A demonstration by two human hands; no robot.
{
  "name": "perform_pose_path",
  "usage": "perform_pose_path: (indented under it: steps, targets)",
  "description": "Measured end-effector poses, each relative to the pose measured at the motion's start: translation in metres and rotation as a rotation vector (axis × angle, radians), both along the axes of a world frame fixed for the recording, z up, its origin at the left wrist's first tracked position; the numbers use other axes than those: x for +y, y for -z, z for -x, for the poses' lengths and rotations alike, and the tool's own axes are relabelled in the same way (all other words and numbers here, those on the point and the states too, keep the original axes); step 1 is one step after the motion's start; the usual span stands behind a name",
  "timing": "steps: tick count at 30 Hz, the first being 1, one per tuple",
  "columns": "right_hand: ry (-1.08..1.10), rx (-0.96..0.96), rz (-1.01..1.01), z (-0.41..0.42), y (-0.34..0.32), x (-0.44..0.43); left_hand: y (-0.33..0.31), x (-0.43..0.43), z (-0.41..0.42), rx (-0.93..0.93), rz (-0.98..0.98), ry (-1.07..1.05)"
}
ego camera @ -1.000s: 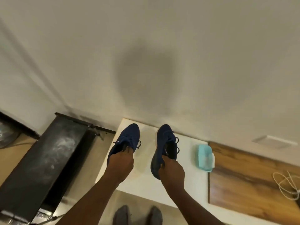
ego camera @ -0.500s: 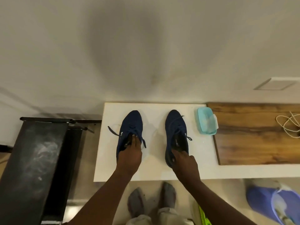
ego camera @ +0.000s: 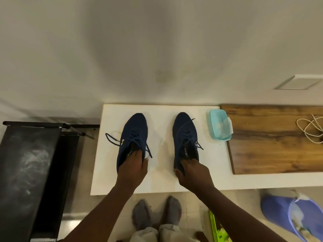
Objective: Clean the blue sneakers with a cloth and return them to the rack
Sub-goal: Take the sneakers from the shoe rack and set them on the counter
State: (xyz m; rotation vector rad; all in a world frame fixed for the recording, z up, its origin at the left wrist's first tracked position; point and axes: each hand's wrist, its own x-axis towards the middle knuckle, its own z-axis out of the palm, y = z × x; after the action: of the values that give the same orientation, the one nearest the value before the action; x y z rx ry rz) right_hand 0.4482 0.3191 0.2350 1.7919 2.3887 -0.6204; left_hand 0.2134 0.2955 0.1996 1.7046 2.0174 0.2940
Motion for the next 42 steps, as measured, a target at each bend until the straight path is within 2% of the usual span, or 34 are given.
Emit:
perform_pose_path:
  steps: [6, 18, 24, 30, 35, 39, 42]
  targets:
    - [-0.151, 0.011, -0.175, -0.006, 0.032, 0.008, 0.021, 0.006, -0.005, -0.054, -0.102, -0.070]
    - [-0.140, 0.113, -0.384, -0.022, 0.063, -0.011, 0.031, -0.002, -0.007, -0.048, -0.175, -0.101]
    - [-0.145, 0.038, -0.419, -0.020, 0.050, -0.022, 0.028, -0.015, -0.009, -0.026, -0.223, -0.082]
    - [-0.125, -0.052, -0.365, -0.012, 0.036, -0.028, 0.014, -0.029, -0.013, 0.078, -0.157, -0.068]
    - [-0.086, -0.048, -0.316, -0.008, 0.021, -0.040, -0.011, -0.046, -0.021, 0.162, -0.288, -0.061]
    - [0.012, 0.055, -0.308, -0.008, 0.013, -0.051, -0.032, -0.059, -0.038, 0.236, -0.396, -0.029]
    - [0.147, 0.297, -0.309, -0.007, 0.017, -0.057, -0.043, -0.063, -0.051, 0.182, -0.397, -0.032]
